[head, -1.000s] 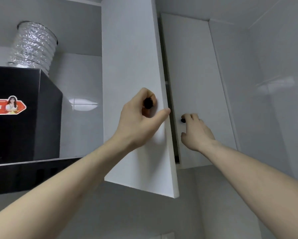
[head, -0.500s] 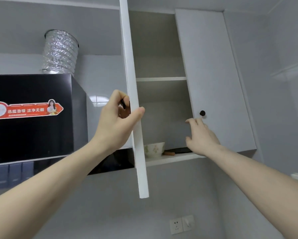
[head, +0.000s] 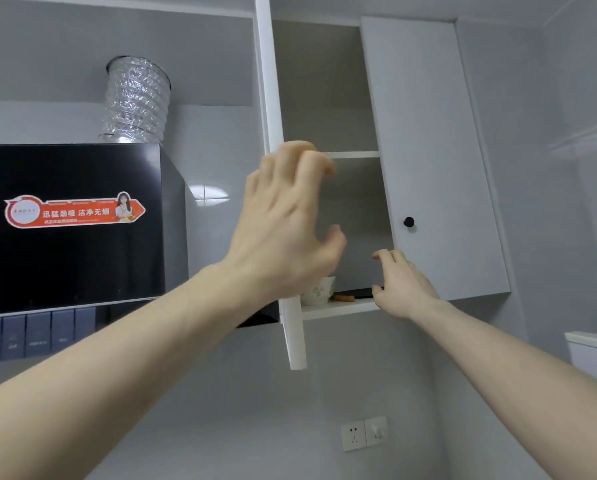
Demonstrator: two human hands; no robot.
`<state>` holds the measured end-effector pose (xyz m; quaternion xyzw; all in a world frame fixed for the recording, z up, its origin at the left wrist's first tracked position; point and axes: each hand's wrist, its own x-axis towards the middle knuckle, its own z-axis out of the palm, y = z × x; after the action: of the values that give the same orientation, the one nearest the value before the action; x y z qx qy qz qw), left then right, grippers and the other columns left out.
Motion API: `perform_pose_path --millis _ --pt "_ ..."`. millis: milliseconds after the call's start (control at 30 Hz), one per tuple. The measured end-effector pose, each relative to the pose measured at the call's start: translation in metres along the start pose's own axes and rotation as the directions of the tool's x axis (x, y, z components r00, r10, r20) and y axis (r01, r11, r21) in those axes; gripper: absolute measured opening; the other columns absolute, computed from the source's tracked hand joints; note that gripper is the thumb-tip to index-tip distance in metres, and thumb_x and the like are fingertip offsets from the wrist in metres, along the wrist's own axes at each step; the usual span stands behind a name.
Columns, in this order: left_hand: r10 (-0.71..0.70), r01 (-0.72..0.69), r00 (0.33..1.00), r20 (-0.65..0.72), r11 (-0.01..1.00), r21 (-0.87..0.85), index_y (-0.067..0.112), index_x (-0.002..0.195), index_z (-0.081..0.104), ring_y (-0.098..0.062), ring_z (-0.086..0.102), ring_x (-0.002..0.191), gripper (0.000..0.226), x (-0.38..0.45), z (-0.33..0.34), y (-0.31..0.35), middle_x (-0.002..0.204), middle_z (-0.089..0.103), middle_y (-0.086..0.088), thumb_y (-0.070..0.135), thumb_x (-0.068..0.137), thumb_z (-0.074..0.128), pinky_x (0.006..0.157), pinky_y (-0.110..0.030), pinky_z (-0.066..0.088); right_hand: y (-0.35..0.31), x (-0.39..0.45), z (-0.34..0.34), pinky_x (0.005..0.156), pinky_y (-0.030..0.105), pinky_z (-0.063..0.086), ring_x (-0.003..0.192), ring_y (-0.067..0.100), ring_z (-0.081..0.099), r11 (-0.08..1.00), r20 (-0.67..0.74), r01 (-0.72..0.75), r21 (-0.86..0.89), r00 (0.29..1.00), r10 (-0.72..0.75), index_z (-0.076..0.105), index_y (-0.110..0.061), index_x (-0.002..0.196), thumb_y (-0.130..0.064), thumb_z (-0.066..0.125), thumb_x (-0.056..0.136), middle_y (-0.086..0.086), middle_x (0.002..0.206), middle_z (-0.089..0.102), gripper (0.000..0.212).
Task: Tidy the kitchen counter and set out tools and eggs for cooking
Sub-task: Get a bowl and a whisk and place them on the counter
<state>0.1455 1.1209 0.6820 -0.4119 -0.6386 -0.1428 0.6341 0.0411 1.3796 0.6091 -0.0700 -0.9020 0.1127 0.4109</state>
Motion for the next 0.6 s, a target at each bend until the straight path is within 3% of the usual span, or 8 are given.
perform_pose_path --millis 67,133,200,300,433,600 --pt "0.083 -0.086 0.993 0.079 0.996 0.034 0.018 0.12 0.05 -0.025 0.039 0.116 0.053 0.009 0.013 0.023 0.129 0.042 0.0 0.028 0.071 0.067 0.093 -0.033 0.032 0.012 0.003 -0.002 0.09 0.042 0.05 0.123 0.029 0.051 1.0 0.016 -0.023 0.011 1.0 0.023 0.033 -0.021 0.147 -0.021 0.056 0.094 0.003 0.145 0.038 0.058" --pt "0.069 -0.075 0.977 0.2 0.997 0.022 0.02 0.12 0.048 -0.024 0.037 0.113 0.054 0.022 0.037 0.042 0.126 0.04 0.001 0.031 0.071 0.067 0.089 -0.032 0.03 0.028 0.008 -0.001 0.083 0.04 0.049 0.111 0.03 0.054 0.999 0.019 -0.028 0.042 0.999 0.028 0.037 -0.018 0.142 -0.018 0.055 0.091 0.007 0.138 0.042 0.054" --pt "-0.008 -0.009 0.94 0.341 0.999 0.05 0.019 0.121 0.045 -0.025 0.036 0.111 0.051 0.04 0.068 0.054 0.126 0.038 -0.002 0.032 0.076 0.066 0.086 -0.034 0.031 0.045 0.011 0.001 0.078 0.036 0.045 0.098 0.027 0.051 0.997 0.021 -0.038 0.072 0.999 0.036 0.04 -0.015 0.139 -0.016 0.054 0.091 0.008 0.132 0.045 0.051" --pt "-0.175 0.133 0.861 0.478 0.984 0.121 0.015 0.119 0.045 -0.029 0.037 0.113 0.044 0.067 0.12 0.062 0.127 0.037 -0.007 0.031 0.082 0.063 0.086 -0.037 0.033 0.062 0.017 0.006 0.077 0.036 0.045 0.095 0.023 0.05 0.993 0.019 -0.079 0.086 0.997 0.078 0.038 -0.019 0.143 -0.016 0.052 0.093 0.004 0.135 0.044 0.052" --pt "-0.417 0.382 0.745 0.52 0.906 0.179 0.012 0.128 0.044 -0.032 0.038 0.122 0.05 0.068 0.183 0.054 0.134 0.036 -0.01 0.031 0.086 0.062 0.088 -0.038 0.032 0.072 0.026 0.011 0.083 0.038 0.049 0.114 0.027 0.056 0.994 0.008 -0.069 0.086 0.998 0.069 0.041 -0.021 0.144 -0.017 0.052 0.096 0.003 0.139 0.047 0.05" --pt "-0.649 0.621 0.596 0.473 0.746 0.242 0.011 0.137 0.04 -0.036 0.033 0.135 0.052 0.023 0.234 0.022 0.15 0.027 -0.013 0.03 0.091 0.056 0.106 -0.044 0.037 0.077 0.038 0.022 0.097 0.042 0.05 0.124 0.027 0.057 0.996 0.004 0.007 0.09 1.0 -0.007 0.045 -0.02 0.141 -0.021 0.054 0.098 0.003 0.142 0.05 0.045"
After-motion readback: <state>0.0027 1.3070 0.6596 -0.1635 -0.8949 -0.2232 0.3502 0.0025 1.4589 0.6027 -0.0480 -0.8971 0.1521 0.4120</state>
